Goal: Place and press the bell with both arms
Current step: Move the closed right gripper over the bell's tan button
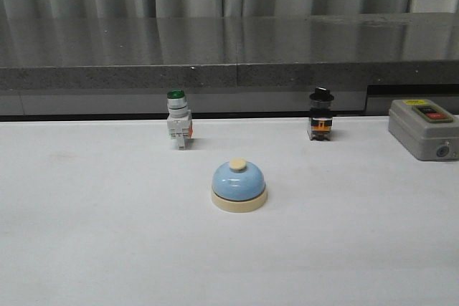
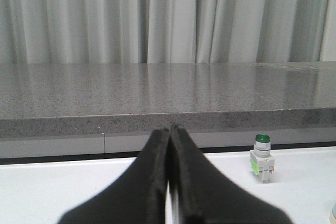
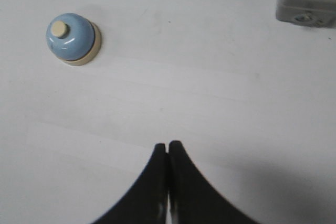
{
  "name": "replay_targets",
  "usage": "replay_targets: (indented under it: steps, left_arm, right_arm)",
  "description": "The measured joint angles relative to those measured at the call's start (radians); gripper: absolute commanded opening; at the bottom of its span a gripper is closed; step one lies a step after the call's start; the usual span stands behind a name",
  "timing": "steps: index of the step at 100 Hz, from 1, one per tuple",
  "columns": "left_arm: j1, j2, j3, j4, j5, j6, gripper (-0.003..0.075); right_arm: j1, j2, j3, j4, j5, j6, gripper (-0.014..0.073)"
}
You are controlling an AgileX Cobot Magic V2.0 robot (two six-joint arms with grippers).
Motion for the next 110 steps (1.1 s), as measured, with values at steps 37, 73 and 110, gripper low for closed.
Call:
replay_targets:
  steps: [37, 73, 110]
  left_arm:
    - [0.0, 0.0, 0.0, 0.0, 0.0, 0.0, -0.002]
    - [0.0, 0.0, 0.0, 0.0, 0.0, 0.0, -0.002]
    - [0.0, 0.0, 0.0, 0.0, 0.0, 0.0, -0.002]
  right_arm:
    - [0.142, 0.372, -0.203, 0.004, -0.057, 0.0, -0.006]
    - [0.257, 0.644, -0.413, 0.004, -0.067, 0.0, -0.006]
    - [0.324, 0.794, -0.541, 0.004, -0.068, 0.0, -0.006]
